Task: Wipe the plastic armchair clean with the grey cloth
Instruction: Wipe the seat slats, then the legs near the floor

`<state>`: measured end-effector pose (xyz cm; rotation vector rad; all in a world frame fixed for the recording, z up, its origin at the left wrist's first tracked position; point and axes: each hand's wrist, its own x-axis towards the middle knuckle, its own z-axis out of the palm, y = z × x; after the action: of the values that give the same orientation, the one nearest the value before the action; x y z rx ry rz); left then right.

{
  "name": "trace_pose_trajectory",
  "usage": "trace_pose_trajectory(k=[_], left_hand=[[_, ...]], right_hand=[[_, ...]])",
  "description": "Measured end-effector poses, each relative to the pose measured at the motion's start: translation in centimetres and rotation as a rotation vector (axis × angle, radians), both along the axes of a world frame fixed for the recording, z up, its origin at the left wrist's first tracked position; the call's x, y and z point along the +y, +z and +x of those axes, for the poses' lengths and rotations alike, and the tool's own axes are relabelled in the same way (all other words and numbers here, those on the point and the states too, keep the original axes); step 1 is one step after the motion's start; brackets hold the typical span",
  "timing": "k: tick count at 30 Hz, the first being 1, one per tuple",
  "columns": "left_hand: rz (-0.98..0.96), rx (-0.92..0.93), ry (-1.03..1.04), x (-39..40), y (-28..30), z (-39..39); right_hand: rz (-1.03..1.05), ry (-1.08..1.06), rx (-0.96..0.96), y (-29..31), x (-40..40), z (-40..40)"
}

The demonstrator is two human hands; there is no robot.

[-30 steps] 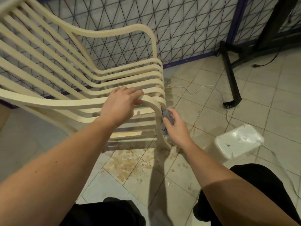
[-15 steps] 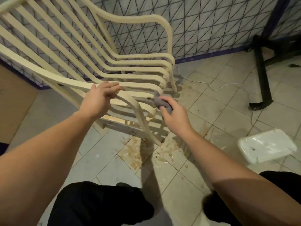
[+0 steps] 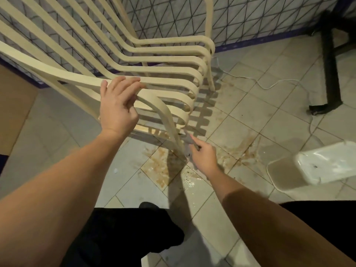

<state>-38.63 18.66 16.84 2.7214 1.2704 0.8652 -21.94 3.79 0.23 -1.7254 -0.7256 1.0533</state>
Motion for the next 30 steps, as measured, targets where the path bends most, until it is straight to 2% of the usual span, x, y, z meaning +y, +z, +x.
trace_pose_trajectory(k=[3,7,9,11,16,19,24,29,30], left_hand=[[0.08,-0.082,0.009,0.8,-1.6,0.1],[0.132,-0.149,-0.003,1.3,-2.6,0.3],[0.144,-0.171,-0.011,1.4,-2.8,0.3],[0.16,-0.19,-0.013,1.5,-3.0,0.5],[0.223,-0.219,-0.012,2.0,-3.7,0.7],[0.245,-0.249,-0.019,2.2,-4.1,0.9],[0.267,-0.267,-0.035,2.4,-4.2,1.1],[0.326,-0.281,-0.04,3.1,-4.9,1.5],[0.335,-0.292,-0.044,3.2,-5.1,1.6]], right_hand=[[-0.127,-0.2,0.13,-1.6,-0.8,1.0],[-0.208,-0.099,0.251,-2.1,1.0,-0.4],[-0.156,-0.038,0.296,-1.2,2.9,-2.3],[-0.084,-0.086,0.313,0.7,4.3,-4.6],[0.245,-0.272,0.246,1.9,2.4,-6.9],[0.283,-0.234,0.175,0.8,3.1,-7.0],[-0.119,0.117,-0.006,-5.5,1.1,-3.8],[-0.494,0.044,-0.021,-12.1,-1.8,0.3],[-0.515,-0.002,0.038,-12.3,-1.6,0.6]])
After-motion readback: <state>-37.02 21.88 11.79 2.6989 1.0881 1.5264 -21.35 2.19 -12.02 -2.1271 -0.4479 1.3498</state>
